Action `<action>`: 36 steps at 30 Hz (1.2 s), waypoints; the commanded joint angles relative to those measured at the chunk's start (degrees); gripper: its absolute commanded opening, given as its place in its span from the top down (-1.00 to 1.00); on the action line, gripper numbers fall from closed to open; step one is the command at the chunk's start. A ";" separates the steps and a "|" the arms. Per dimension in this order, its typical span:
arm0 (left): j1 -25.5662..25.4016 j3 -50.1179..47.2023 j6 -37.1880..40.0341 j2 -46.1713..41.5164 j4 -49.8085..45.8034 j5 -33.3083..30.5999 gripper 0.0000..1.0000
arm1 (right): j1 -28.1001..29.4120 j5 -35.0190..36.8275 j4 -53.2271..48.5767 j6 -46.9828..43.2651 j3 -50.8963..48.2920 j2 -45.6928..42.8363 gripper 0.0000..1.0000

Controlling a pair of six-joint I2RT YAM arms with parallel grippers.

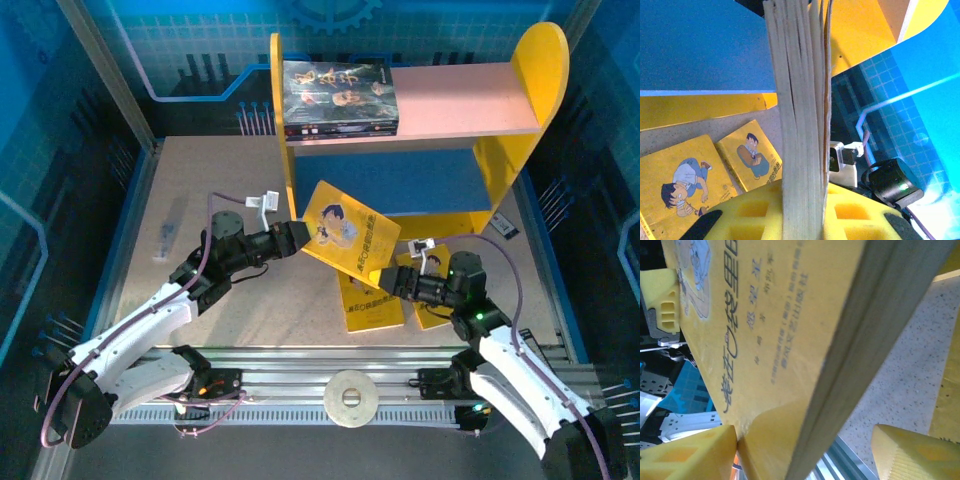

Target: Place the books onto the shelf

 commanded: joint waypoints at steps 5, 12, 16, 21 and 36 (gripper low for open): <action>-0.13 -0.58 -2.60 0.29 9.19 -0.07 1.00 | 2.27 1.32 9.35 1.42 1.60 3.86 -0.04; -0.13 -0.68 -2.28 0.47 7.26 -0.74 0.99 | 1.24 0.95 0.14 -5.02 6.36 2.58 0.56; -0.14 -0.24 -1.43 0.13 4.90 -1.52 0.72 | -0.65 -0.91 -5.11 -9.42 9.74 2.42 0.74; -0.13 1.08 1.64 -1.75 -2.93 -4.61 0.23 | -4.92 -4.54 -11.21 -13.87 13.83 2.68 0.82; -0.05 6.81 11.43 -9.98 -30.34 -19.86 -0.16 | -9.75 -9.53 -25.30 -31.21 24.31 11.74 0.84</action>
